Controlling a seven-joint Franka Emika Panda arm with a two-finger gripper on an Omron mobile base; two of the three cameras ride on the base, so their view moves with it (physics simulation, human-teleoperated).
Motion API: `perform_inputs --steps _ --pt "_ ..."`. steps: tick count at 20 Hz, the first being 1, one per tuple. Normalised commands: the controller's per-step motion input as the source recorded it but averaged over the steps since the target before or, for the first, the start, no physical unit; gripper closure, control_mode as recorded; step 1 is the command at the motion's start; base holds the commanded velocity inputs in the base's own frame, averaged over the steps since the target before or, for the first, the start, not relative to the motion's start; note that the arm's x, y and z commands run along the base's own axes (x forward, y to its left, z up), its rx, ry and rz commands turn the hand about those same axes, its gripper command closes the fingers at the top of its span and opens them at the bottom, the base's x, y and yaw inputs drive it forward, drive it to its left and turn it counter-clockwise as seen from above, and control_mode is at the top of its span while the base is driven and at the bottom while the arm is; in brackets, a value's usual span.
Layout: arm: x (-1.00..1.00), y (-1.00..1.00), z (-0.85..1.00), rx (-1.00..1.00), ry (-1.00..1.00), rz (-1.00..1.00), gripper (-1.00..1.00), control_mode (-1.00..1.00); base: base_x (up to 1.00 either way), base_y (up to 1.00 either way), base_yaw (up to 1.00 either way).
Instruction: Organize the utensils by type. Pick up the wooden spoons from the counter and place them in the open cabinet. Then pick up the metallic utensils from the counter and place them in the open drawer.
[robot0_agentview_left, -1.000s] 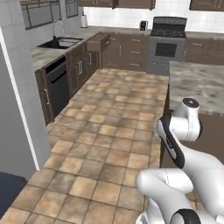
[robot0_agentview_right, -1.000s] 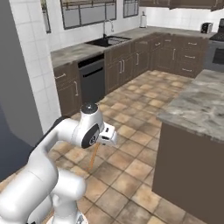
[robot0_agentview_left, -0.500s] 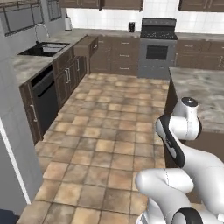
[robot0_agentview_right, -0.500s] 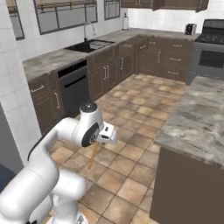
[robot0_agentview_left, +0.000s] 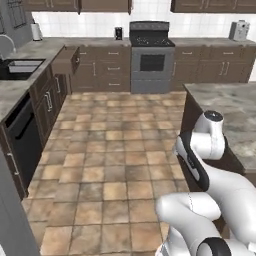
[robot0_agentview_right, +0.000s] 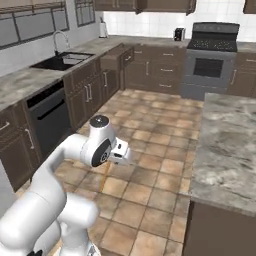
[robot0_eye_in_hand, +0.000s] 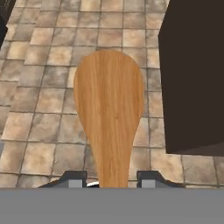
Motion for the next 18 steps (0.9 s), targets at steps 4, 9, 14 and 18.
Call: perform_inputs --steps 4,9,14,18 --pt "0.0 0.0 0.0 0.0 0.0 0.0 1.0 1.0 1.0 0.54 -0.36" --pt "0.0 0.0 0.0 0.0 0.0 0.0 1.0 1.0 1.0 0.51 -0.29" --pt "0.0 0.0 0.0 0.0 0.0 0.0 1.0 1.0 1.0 0.43 -0.23" --pt "0.0 0.0 0.0 0.0 0.0 0.0 1.0 1.0 1.0 0.53 -0.1"
